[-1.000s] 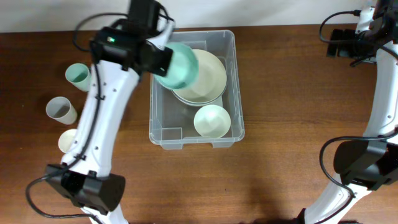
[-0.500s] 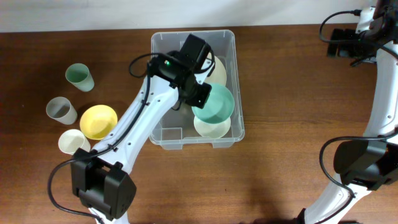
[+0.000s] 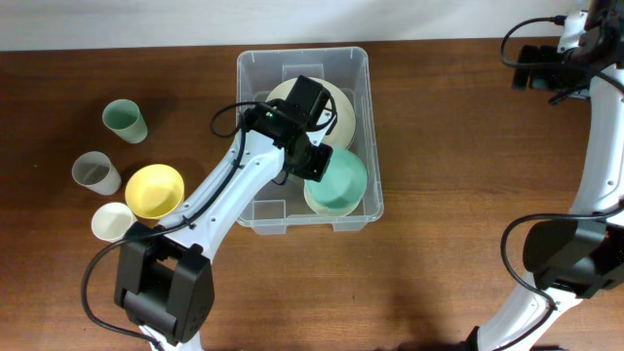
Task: Pack container
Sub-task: 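Lift the mint bowl and lower it onto the white bowl, then release the mint bowl and move the left gripper to the yellow bowl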
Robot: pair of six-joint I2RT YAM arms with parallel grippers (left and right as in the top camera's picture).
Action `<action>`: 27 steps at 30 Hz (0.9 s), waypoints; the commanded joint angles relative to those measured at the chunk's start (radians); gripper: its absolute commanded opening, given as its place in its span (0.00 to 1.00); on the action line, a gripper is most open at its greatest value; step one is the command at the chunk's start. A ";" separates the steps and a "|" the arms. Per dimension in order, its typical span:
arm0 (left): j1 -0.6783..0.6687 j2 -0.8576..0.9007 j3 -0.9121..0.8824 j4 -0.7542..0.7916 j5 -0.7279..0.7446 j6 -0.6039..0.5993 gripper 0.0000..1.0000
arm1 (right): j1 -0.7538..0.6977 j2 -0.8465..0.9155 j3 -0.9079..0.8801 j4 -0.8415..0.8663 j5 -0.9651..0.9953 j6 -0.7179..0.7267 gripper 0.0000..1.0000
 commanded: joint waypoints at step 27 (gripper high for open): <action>0.551 -0.200 0.089 -0.219 -0.286 -0.279 0.60 | -0.002 -0.020 0.008 0.000 -0.006 0.008 0.99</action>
